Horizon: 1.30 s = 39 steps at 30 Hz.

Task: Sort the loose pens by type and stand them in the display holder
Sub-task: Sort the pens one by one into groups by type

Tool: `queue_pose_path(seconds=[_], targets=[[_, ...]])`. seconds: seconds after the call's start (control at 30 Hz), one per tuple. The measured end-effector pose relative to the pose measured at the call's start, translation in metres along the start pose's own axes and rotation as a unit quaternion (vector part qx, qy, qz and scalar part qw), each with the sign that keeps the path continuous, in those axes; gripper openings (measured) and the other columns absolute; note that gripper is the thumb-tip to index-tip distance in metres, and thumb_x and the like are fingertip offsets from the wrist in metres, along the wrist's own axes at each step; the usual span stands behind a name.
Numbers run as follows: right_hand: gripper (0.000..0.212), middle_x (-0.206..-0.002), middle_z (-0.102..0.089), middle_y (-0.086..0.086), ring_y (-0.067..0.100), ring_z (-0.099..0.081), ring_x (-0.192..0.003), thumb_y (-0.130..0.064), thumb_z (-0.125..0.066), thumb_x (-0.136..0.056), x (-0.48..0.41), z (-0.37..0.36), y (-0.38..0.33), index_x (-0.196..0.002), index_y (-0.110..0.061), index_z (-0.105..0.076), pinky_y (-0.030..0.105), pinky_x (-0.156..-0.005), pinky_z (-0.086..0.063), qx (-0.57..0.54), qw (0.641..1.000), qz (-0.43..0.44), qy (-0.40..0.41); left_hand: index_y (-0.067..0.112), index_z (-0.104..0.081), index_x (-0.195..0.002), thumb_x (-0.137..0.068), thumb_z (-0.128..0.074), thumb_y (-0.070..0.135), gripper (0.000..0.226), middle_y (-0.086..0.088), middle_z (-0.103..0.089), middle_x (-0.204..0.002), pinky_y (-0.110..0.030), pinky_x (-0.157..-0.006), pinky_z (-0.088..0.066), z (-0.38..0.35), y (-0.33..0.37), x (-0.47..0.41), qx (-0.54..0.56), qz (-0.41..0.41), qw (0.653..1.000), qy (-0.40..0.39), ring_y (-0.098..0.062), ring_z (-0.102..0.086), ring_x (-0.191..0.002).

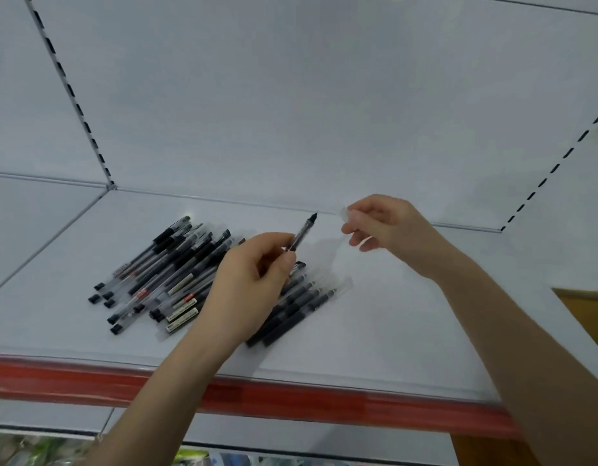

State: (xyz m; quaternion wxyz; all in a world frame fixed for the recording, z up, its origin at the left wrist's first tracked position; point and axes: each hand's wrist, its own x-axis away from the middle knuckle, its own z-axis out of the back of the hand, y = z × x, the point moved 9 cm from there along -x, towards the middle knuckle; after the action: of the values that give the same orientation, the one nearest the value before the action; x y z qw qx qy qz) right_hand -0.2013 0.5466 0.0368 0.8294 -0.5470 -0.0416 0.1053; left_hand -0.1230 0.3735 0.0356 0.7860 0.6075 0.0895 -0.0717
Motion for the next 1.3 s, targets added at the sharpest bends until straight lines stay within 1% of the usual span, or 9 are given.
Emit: queue_pose_path(seconds=[0.2,0.43,0.53,0.73,0.83,0.93,1.03,1.13,1.3], targets=[[0.02,-0.075,-0.064,-0.006,0.004,-0.058,-0.066,-0.011,-0.052,-0.091,0.039,0.015,-0.038,-0.086,-0.022,-0.068,0.017,-0.059,-0.049,-0.025,0.998,0.058,-0.006,0.035,-0.058,-0.088,-0.087,-0.053,0.01,0.025,0.003,-0.065,-0.066,-0.018,-0.053,-0.049,-0.01,0.011,0.003,0.006,-0.022,0.999,-0.023,-0.004,-0.057,-0.054],[0.023,-0.066,-0.062,-0.016,0.001,-0.056,-0.065,-0.012,-0.05,-0.093,0.053,0.022,-0.053,-0.084,-0.026,-0.066,0.015,-0.06,-0.048,-0.004,0.997,0.083,0.001,0.045,-0.055,-0.085,-0.086,-0.054,0.014,0.031,0.021,-0.062,-0.065,-0.016,-0.054,-0.045,-0.021,0.02,0.009,-0.033,-0.049,0.997,-0.05,-0.003,-0.054,-0.056],[0.022,-0.062,-0.061,-0.017,-0.003,-0.056,-0.059,-0.011,-0.05,-0.093,0.056,0.018,-0.058,-0.084,-0.025,-0.064,0.011,-0.058,-0.046,0.013,0.996,0.09,-0.012,0.048,-0.053,-0.084,-0.087,-0.055,0.021,0.027,0.028,-0.06,-0.059,-0.007,-0.054,-0.041,-0.022,0.025,0.011,-0.048,-0.064,0.995,-0.052,0.002,-0.054,-0.055],[0.02,-0.067,-0.065,-0.017,0.0,-0.06,-0.064,-0.008,-0.055,-0.089,0.056,0.005,-0.063,-0.087,-0.027,-0.063,0.014,-0.06,-0.048,0.03,0.993,0.106,-0.04,0.05,-0.053,-0.087,-0.087,-0.057,0.02,0.03,0.021,-0.059,-0.059,-0.007,-0.049,-0.037,-0.022,0.027,0.014,-0.066,-0.078,0.993,-0.061,-0.002,-0.05,-0.048],[0.016,-0.066,-0.068,-0.011,0.003,-0.065,-0.066,-0.007,-0.059,-0.086,0.056,0.009,-0.061,-0.092,-0.022,-0.061,0.016,-0.061,-0.051,-0.034,0.994,0.104,0.008,0.049,-0.055,-0.088,-0.087,-0.058,0.021,0.028,0.012,-0.064,-0.071,-0.008,-0.047,-0.037,-0.019,0.03,0.015,-0.062,-0.084,0.994,-0.041,-0.002,-0.049,-0.045],[0.017,-0.065,-0.068,-0.007,0.003,-0.065,-0.063,-0.006,-0.054,-0.089,0.061,0.012,-0.053,-0.088,-0.021,-0.064,0.017,-0.061,-0.052,-0.066,0.986,0.114,0.105,0.037,-0.061,-0.085,-0.083,-0.059,0.015,0.022,0.004,-0.064,-0.058,-0.006,-0.048,-0.037,-0.019,0.03,0.015,-0.054,-0.078,0.995,-0.014,0.0,-0.053,-0.048],[0.019,-0.067,-0.064,-0.005,0.0,-0.062,-0.059,-0.007,-0.052,-0.091,0.068,0.011,-0.041,-0.085,-0.02,-0.064,0.013,-0.061,-0.05,-0.049,0.974,0.119,0.184,0.025,-0.066,-0.089,-0.083,-0.059,0.01,0.017,0.01,-0.063,-0.06,-0.003,-0.056,-0.04,-0.027,0.028,0.015,-0.054,-0.07,0.996,-0.013,0.006,-0.058,-0.058],[0.015,-0.066,-0.062,-0.004,-0.001,-0.061,-0.058,-0.006,-0.051,-0.091,0.074,0.012,-0.028,-0.089,-0.015,-0.064,0.01,-0.06,-0.049,-0.055,0.971,0.1,0.212,0.018,-0.07,-0.096,-0.084,-0.059,0.011,0.017,0.01,-0.062,-0.06,-0.005,-0.056,-0.04,-0.036,0.018,0.015,-0.058,-0.054,0.997,-0.017,0.005,-0.057,-0.058],[0.013,-0.069,-0.062,-0.006,-0.003,-0.06,-0.058,-0.008,-0.051,-0.092,0.077,0.011,-0.001,-0.094,-0.014,-0.063,0.009,-0.061,-0.048,-0.04,0.978,0.049,0.201,0.031,-0.068,-0.086,-0.083,-0.06,0.012,0.021,0.009,-0.063,-0.057,-0.005,-0.059,-0.04,-0.05,0.005,0.02,-0.082,-0.059,0.995,-0.028,0.002,-0.059,-0.065]])
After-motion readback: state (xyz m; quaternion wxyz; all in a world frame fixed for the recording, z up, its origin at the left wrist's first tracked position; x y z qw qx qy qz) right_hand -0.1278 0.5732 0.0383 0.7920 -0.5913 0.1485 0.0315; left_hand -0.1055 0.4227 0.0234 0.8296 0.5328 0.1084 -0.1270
